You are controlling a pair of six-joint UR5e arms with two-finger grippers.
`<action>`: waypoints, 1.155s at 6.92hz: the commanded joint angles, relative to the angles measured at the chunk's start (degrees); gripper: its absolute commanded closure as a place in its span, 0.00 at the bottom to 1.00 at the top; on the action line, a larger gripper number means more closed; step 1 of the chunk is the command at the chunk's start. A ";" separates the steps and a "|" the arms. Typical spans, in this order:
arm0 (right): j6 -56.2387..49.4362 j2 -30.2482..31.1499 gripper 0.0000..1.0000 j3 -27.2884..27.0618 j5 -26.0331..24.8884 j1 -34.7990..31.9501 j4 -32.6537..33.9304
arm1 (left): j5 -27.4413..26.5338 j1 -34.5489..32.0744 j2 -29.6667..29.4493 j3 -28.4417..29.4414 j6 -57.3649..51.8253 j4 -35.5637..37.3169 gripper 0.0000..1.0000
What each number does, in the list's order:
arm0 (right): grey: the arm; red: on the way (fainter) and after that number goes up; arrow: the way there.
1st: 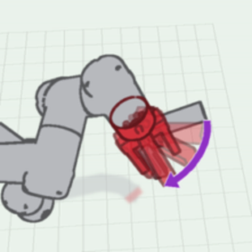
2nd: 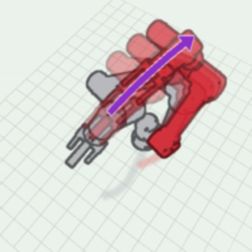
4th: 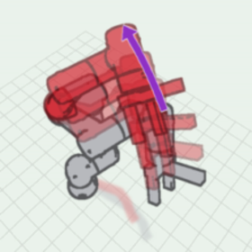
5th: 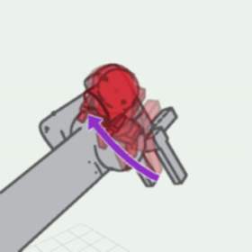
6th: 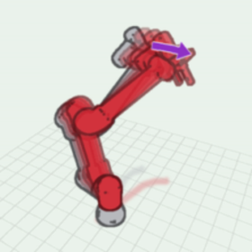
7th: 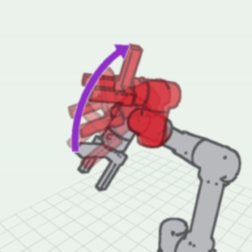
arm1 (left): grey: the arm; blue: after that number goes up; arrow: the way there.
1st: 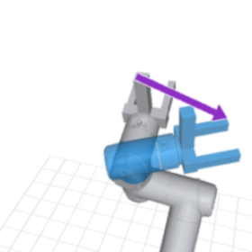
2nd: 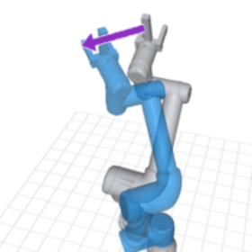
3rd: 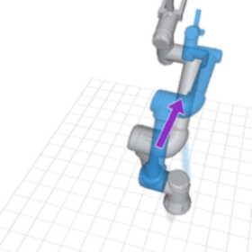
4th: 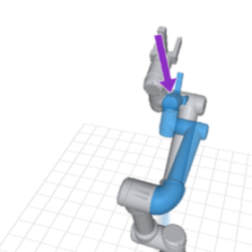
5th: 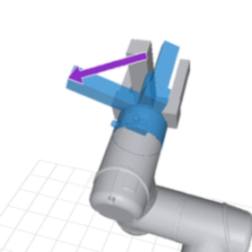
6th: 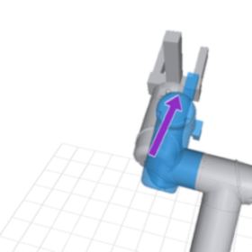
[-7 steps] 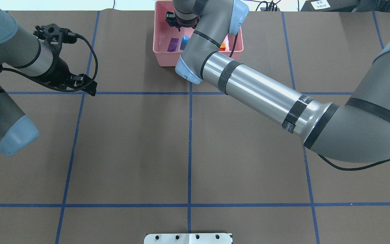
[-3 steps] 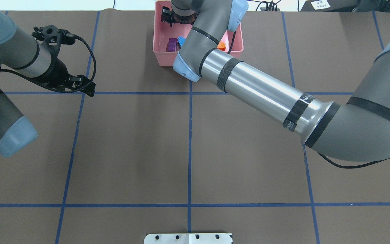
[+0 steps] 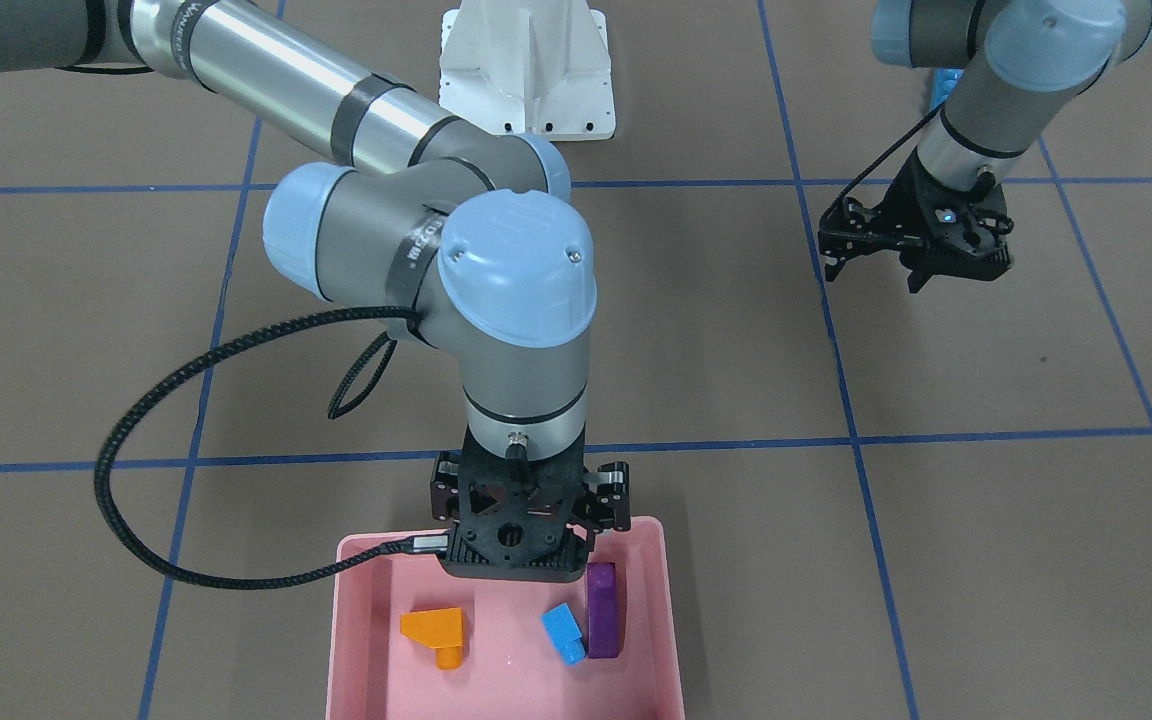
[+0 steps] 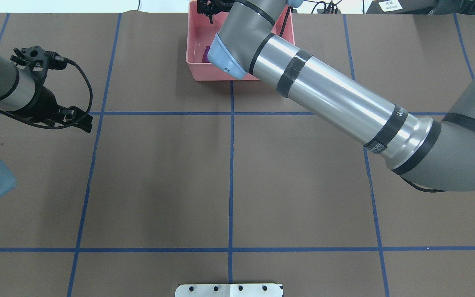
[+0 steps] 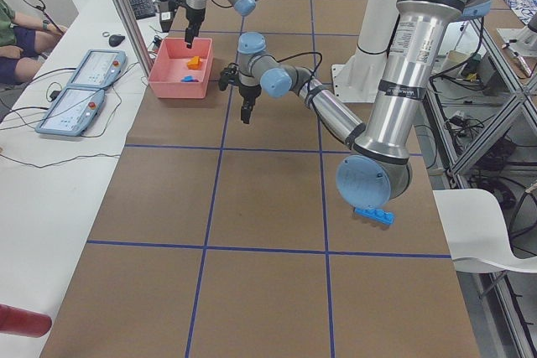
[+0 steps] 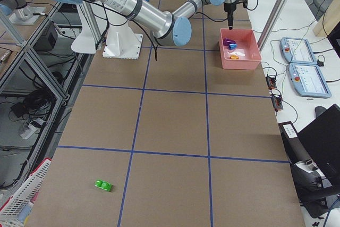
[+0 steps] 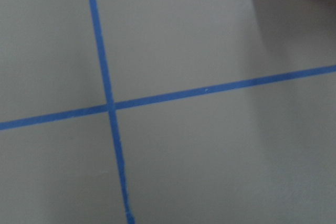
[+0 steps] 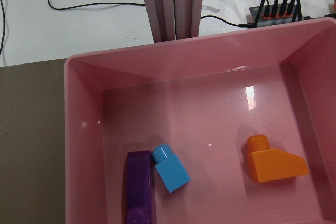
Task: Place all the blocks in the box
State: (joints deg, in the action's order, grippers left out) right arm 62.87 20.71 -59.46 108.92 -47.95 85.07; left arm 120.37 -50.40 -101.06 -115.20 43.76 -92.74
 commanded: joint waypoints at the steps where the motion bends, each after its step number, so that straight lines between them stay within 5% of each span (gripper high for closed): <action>1: -2.56 14.28 0.01 -20.87 4.53 -2.40 5.54 | -0.23 0.39 8.65 -4.05 -0.43 -0.07 0.00; 5: -16.80 44.33 0.01 -56.65 7.10 -6.28 16.79 | -5.85 16.69 24.91 -11.44 -0.43 -0.33 0.01; 7: -22.84 59.37 0.01 -68.63 7.36 -6.72 16.45 | -5.24 21.64 30.54 -11.80 0.10 -0.59 0.01; 8: -26.19 65.88 0.01 -72.60 11.71 -9.42 16.35 | -5.15 22.10 33.71 -11.71 -0.43 -0.86 0.01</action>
State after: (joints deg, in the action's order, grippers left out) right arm 40.47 78.75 -126.72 117.40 -55.30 101.55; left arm 115.10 -29.58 -70.90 -126.92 43.70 -93.32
